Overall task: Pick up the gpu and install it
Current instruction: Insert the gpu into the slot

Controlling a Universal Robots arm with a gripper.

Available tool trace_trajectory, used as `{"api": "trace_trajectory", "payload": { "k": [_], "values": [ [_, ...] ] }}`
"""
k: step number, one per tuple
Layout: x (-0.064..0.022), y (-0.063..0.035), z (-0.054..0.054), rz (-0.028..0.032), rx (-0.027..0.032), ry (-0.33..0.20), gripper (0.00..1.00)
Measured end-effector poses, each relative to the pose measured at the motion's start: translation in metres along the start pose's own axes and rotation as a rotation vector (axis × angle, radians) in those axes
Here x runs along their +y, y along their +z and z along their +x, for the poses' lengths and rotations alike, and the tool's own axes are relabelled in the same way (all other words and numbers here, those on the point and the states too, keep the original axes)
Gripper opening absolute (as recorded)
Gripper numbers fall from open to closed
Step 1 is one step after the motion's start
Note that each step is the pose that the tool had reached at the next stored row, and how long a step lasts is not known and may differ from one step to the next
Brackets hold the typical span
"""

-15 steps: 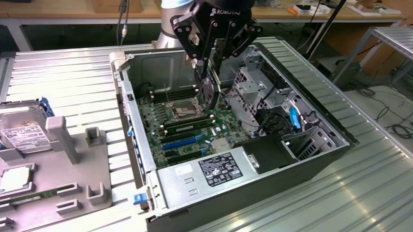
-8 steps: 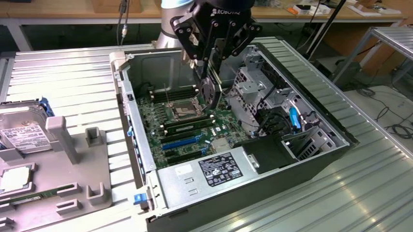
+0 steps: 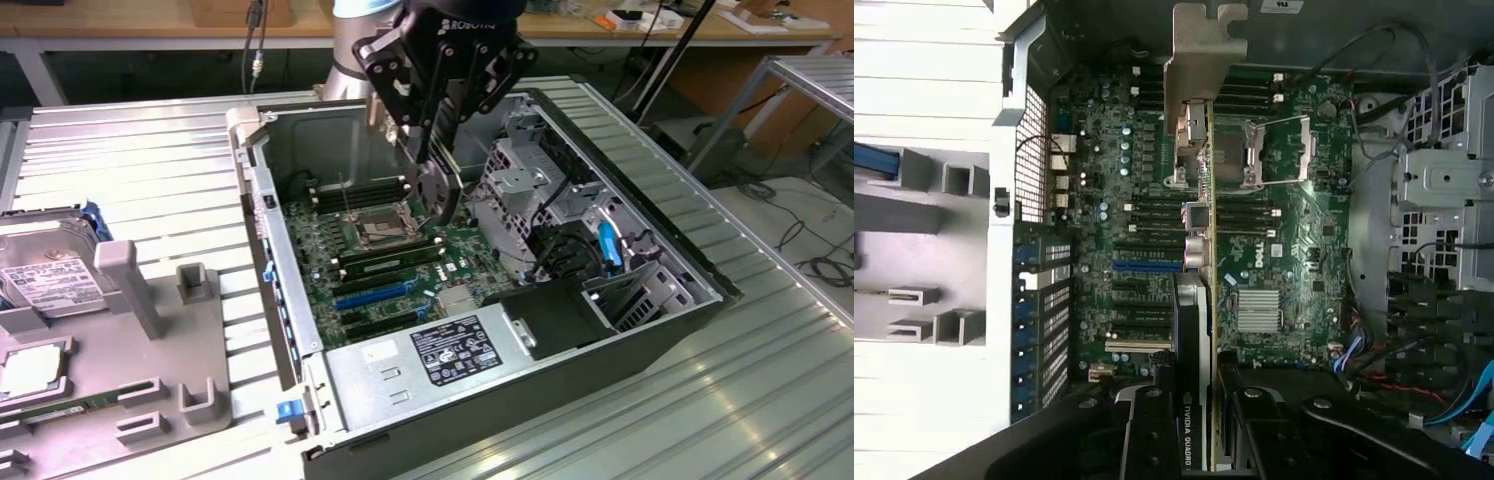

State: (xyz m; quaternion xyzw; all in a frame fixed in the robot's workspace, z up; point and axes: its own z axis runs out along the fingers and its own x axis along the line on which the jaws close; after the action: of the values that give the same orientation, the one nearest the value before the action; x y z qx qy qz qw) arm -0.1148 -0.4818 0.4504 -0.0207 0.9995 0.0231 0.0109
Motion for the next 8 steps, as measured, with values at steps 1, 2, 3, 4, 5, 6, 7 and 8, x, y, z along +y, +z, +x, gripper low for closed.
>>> {"api": "trace_trajectory", "payload": {
  "k": [1,2,3,4,5,6,7,8],
  "values": [
    [0.0,0.0,0.0,-0.0002,0.0005,-0.011,0.27],
    [0.0,0.0,0.0,-0.0004,0.0009,-0.019,0.27],
    [0.0,0.0,0.0,-0.0006,0.0011,-0.025,0.27],
    [0.0,0.0,0.0,-0.0007,0.0014,-0.031,0.27],
    [0.0,0.0,0.0,-0.0008,0.0016,-0.036,0.27],
    [0.0,0.0,0.0,-0.001,0.0019,-0.043,0.27],
    [0.0,0.0,0.0,-0.0012,0.0023,-0.052,0.27],
    [0.0,0.0,0.0,-0.0013,0.0026,-0.057,0.27]
  ]
}}
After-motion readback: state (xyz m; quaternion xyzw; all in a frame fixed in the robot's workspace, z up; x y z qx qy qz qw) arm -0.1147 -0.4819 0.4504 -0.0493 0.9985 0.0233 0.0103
